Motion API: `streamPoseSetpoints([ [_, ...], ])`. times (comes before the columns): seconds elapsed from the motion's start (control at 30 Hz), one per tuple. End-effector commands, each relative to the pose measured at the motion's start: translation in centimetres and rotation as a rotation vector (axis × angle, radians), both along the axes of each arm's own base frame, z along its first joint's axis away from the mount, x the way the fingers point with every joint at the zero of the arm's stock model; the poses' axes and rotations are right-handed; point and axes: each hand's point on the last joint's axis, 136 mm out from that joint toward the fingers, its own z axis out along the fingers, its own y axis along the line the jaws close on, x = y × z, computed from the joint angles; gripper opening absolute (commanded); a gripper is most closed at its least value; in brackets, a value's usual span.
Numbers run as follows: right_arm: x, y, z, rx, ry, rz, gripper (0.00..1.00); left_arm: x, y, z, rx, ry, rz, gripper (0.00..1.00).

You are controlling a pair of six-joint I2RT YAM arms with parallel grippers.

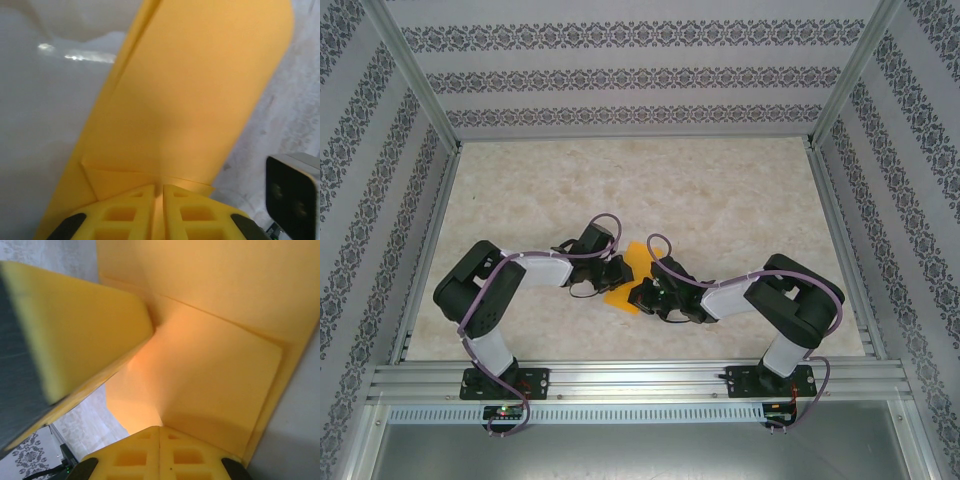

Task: Fold a paper plane with a square sheet of paper (pick it up from the middle)
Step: Fold the triangle a second time at the center of the table.

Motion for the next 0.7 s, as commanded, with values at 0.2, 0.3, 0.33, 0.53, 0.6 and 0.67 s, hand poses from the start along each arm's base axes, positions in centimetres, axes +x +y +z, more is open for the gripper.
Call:
streamPoseSetpoints([
  [0.2, -3.2, -3.9, -5.0, -0.2, 0.116, 0.008, 0.01, 2.1, 1.5, -0.8, 0.052, -0.055, 0.053, 0.15],
  [0.3, -3.4, -4.0, -5.2, -0.202, 0.12, 0.013, 0.0, 2.9, 1.7, -0.6, 0.055, -0.069, 0.059, 0.16],
  [0.33, -3.5, -4.0, -5.1, -0.199, 0.122, 0.016, 0.0, 3.2, 1.7, -0.5, 0.053, -0.072, 0.059, 0.16],
  [0.53, -3.6, -3.9, -5.1, -0.199, 0.125, 0.027, 0.0, 4.6, 2.6, -0.5, 0.084, -0.084, 0.085, 0.17],
  [0.6, -3.5, -3.8, -5.1, -0.196, 0.123, 0.026, 0.0, 4.9, 2.9, -0.8, 0.087, -0.078, 0.092, 0.17],
  [0.67, -3.5, -3.6, -5.0, -0.193, 0.123, 0.033, 0.0, 4.9, 3.2, -1.2, 0.103, -0.063, 0.087, 0.17],
])
